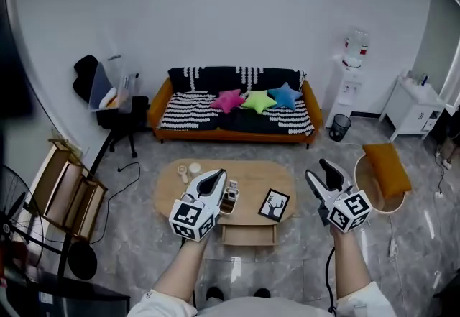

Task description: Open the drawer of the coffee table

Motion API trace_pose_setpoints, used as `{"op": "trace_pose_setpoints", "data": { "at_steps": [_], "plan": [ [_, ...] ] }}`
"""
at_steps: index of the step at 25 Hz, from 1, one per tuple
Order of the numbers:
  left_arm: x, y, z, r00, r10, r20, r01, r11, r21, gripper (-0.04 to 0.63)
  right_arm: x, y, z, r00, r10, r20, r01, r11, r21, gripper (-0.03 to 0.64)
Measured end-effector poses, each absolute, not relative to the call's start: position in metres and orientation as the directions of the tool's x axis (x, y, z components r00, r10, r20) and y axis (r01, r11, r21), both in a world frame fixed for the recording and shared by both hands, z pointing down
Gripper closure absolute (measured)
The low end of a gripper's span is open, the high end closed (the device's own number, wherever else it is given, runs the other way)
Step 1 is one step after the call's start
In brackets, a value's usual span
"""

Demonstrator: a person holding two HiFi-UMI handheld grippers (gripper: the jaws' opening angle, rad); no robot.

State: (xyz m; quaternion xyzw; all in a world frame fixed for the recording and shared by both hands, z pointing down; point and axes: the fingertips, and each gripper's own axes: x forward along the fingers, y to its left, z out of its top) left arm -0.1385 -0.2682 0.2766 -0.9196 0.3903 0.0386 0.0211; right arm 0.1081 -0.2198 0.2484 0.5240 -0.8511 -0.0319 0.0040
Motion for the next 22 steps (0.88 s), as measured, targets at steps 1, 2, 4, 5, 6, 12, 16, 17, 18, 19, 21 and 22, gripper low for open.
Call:
{"op": "trace_pose_setpoints", "data": {
  "at_steps": [1,2,4,5,6,12,16,17,18,19,21,22],
  "plan": [
    [-0.142,-0.271,0.277,0.682,-0.726,-0.083,-0.729,-0.684,-0.004,0.597,0.113,-0.220,0.251,-0.433,-0.901,-0.019,-0.900,0.431,0.062,0.401],
    [-0.146,-0.273,0.277,0.672,-0.736,-0.079,-0.739,-0.674,0.001,0.597,0.119,-0.221,0.253,-0.412,-0.911,-0.013,-0.910,0.410,0.064,0.413],
    [-0.151,-0.280,0.277,0.652,-0.755,-0.073,-0.756,-0.654,0.005,0.597,0.138,-0.222,0.259,-0.362,-0.932,-0.001,-0.930,0.361,0.063,0.448],
    [-0.154,-0.282,0.276,0.644,-0.762,-0.071,-0.764,-0.646,0.007,0.597,0.148,-0.221,0.262,-0.336,-0.942,0.007,-0.940,0.335,0.061,0.471],
    [-0.156,-0.285,0.275,0.636,-0.768,-0.069,-0.770,-0.638,0.007,0.597,0.158,-0.220,0.266,-0.311,-0.950,0.015,-0.948,0.312,0.059,0.502],
    [-0.165,-0.292,0.274,0.610,-0.791,-0.047,-0.791,-0.611,0.020,0.597,0.184,-0.213,0.286,-0.233,-0.971,0.054,-0.970,0.236,0.050,0.611],
    [-0.170,-0.290,0.278,0.597,-0.801,-0.041,-0.801,-0.598,0.030,0.597,0.185,-0.207,0.289,-0.212,-0.975,0.065,-0.973,0.217,0.074,0.612],
    [-0.170,-0.289,0.277,0.594,-0.803,-0.041,-0.803,-0.596,0.030,0.597,0.186,-0.205,0.288,-0.207,-0.976,0.062,-0.974,0.211,0.079,0.612],
    [-0.170,-0.288,0.277,0.592,-0.805,-0.043,-0.804,-0.594,0.029,0.597,0.188,-0.203,0.287,-0.201,-0.978,0.058,-0.975,0.206,0.083,0.612],
    [-0.170,-0.288,0.275,0.591,-0.805,-0.044,-0.805,-0.593,0.029,0.597,0.190,-0.202,0.286,-0.196,-0.979,0.055,-0.976,0.200,0.087,0.612],
    [-0.168,-0.287,0.273,0.591,-0.805,-0.045,-0.805,-0.593,0.029,0.597,0.194,-0.200,0.284,-0.191,-0.980,0.051,-0.977,0.195,0.091,0.612],
    [-0.167,-0.286,0.273,0.591,-0.805,-0.044,-0.805,-0.593,0.029,0.597,0.196,-0.199,0.283,-0.190,-0.980,0.051,-0.977,0.194,0.092,0.612]
  ]
}}
